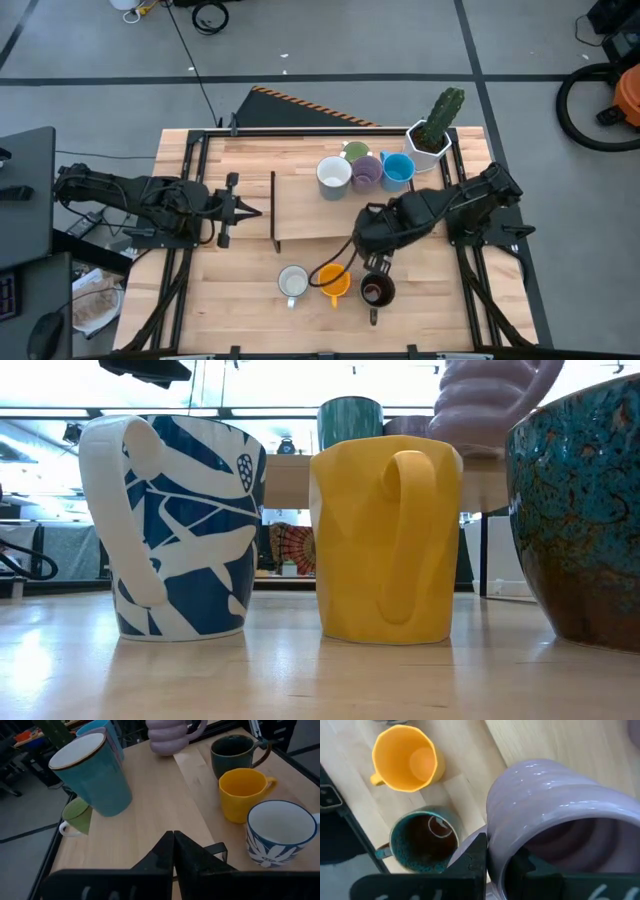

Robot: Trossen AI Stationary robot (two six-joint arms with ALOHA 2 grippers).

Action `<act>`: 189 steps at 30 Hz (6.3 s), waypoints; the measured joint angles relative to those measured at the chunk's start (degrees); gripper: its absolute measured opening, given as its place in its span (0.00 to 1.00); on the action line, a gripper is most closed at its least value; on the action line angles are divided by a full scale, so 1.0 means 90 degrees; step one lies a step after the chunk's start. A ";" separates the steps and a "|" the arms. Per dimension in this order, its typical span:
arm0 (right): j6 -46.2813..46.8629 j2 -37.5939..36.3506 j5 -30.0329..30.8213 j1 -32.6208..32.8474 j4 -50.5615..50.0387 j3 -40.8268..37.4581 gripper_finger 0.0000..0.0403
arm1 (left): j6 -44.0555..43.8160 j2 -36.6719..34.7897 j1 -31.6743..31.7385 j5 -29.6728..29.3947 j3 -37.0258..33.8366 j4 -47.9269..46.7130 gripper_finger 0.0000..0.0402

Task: Place coffee mugs
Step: Put the light purple mug on the shelf, then put the dark blue mug on the shelf

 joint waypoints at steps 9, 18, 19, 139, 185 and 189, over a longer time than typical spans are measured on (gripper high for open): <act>-0.0634 -0.0276 -0.0387 -0.0643 -0.0001 0.0003 0.09 | 0.0085 0.0002 0.0000 0.0000 0.0000 -0.0002 0.04; -0.0467 -0.0979 -0.0694 -0.0896 -0.0009 -0.0611 0.09 | 0.0059 0.0002 0.0000 0.0000 0.0000 -0.0036 0.04; -0.0471 -0.1043 -0.0694 -0.0906 -0.0010 -0.0712 0.09 | 0.0058 0.0002 0.0000 0.0000 0.0000 -0.0035 0.04; 0.2339 0.2455 -0.0484 0.1642 0.1006 0.1073 0.29 | -0.0499 0.0005 0.0000 0.1494 -0.0002 -0.0168 0.04; 0.1552 0.2973 -0.1111 0.1737 0.0003 0.2116 0.09 | -0.1005 0.0002 0.0007 0.1782 -0.0002 0.0143 0.04; 0.1288 0.2973 -0.0743 0.1766 0.0022 0.2600 0.09 | -0.1004 0.0002 0.0007 0.1785 0.0022 0.0258 0.04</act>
